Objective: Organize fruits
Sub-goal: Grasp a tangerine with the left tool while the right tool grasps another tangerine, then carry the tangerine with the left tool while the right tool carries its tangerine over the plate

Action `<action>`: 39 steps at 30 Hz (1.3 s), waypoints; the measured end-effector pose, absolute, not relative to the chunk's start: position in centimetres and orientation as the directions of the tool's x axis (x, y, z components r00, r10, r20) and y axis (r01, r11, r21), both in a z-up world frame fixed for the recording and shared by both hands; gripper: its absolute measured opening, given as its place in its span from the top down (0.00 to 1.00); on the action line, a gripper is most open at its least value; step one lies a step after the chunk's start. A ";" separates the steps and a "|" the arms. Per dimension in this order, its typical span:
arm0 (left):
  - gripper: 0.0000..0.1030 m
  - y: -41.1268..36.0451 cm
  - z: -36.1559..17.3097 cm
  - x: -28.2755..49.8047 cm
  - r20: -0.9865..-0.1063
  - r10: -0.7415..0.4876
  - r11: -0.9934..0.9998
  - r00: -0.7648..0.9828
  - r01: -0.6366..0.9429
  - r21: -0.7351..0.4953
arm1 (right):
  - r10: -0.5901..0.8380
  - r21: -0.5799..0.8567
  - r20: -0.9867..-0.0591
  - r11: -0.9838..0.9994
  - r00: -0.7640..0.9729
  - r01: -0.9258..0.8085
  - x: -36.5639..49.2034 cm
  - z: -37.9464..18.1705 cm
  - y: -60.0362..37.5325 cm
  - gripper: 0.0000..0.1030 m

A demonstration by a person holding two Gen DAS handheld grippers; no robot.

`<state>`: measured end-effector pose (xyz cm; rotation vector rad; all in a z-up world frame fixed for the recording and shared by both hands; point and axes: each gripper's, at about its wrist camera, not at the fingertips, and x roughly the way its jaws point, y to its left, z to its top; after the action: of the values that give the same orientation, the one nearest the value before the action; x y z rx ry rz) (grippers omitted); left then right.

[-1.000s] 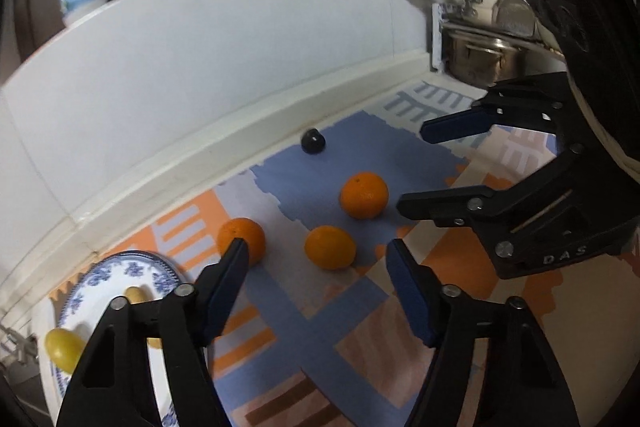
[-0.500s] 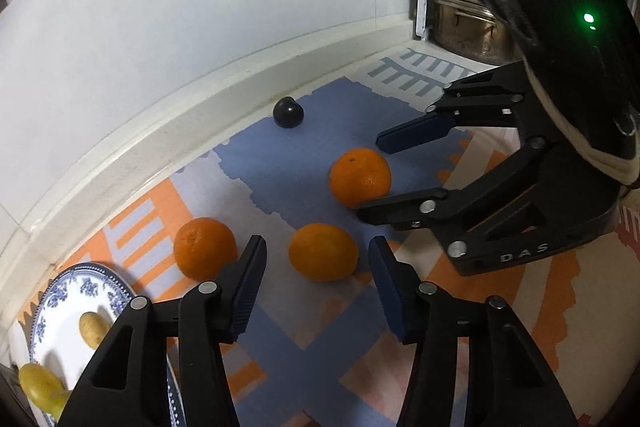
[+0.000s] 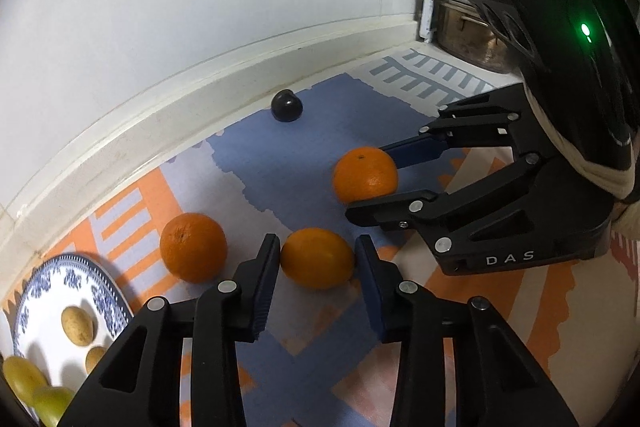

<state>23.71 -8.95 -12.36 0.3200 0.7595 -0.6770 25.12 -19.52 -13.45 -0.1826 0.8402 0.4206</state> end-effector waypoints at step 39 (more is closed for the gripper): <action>0.63 3.7 -6.6 12.3 -0.582 -0.229 0.967 0.780 0.253 -0.041 | 0.438 0.033 -0.596 0.850 0.673 -0.525 15.5 -6.2 -10.8 0.59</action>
<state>12.33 3.69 -6.62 0.0406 0.6240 -0.2603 15.48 -10.83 -6.24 -0.1461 0.6312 0.5445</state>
